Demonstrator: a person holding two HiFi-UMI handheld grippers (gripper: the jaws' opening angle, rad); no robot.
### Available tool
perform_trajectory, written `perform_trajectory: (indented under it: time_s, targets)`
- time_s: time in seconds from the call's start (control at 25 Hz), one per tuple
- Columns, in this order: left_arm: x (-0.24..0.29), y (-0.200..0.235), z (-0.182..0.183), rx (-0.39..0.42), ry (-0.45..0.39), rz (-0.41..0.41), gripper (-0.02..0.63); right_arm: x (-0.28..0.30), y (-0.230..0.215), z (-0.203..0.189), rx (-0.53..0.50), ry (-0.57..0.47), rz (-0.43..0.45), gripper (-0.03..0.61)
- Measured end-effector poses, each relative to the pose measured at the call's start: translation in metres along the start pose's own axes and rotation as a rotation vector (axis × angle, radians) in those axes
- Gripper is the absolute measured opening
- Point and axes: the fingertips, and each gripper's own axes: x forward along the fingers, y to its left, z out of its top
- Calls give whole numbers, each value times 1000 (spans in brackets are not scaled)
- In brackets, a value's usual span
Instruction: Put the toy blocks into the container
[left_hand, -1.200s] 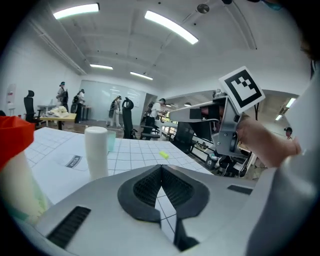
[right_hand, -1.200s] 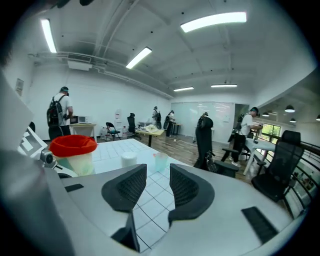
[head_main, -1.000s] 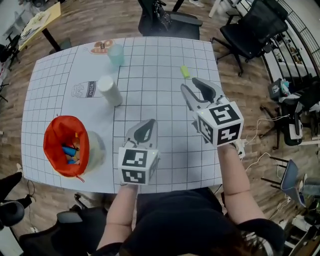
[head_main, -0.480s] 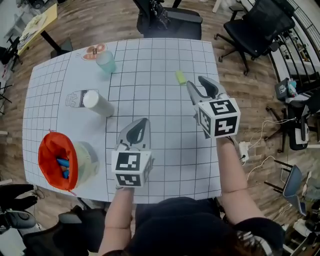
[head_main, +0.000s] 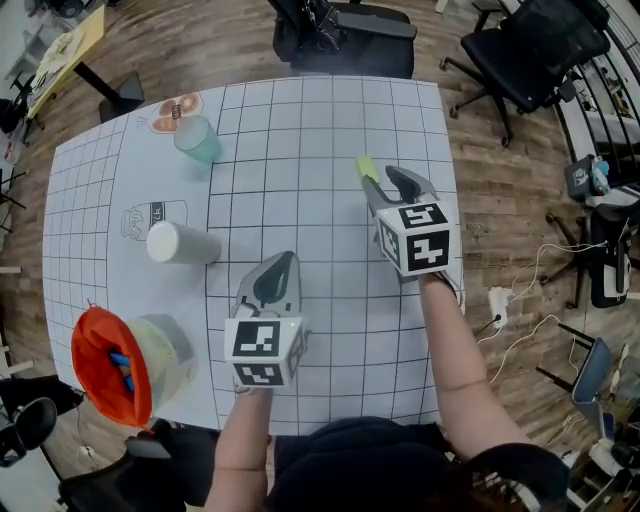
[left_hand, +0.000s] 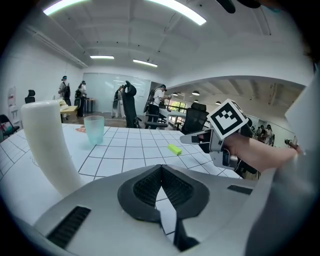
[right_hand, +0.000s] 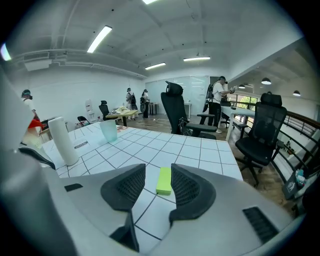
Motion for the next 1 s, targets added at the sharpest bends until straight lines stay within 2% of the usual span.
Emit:
perform_trajectory:
  time_s: [0.36, 0.72, 0.84, 1.0]
  targets:
    - [35, 17, -13, -28, 37, -10, 26, 43, -10, -28, 43, 92, -6, 178]
    - [42, 26, -24, -34, 65, -12, 26, 62, -12, -44, 31, 188, -32, 164]
    - [36, 25, -23, -33, 62, -4, 26, 59, -11, -43, 18, 187, -29, 160]
    - [20, 25, -19, -33, 48, 23, 26, 44, -5, -30, 0, 137, -5, 158]
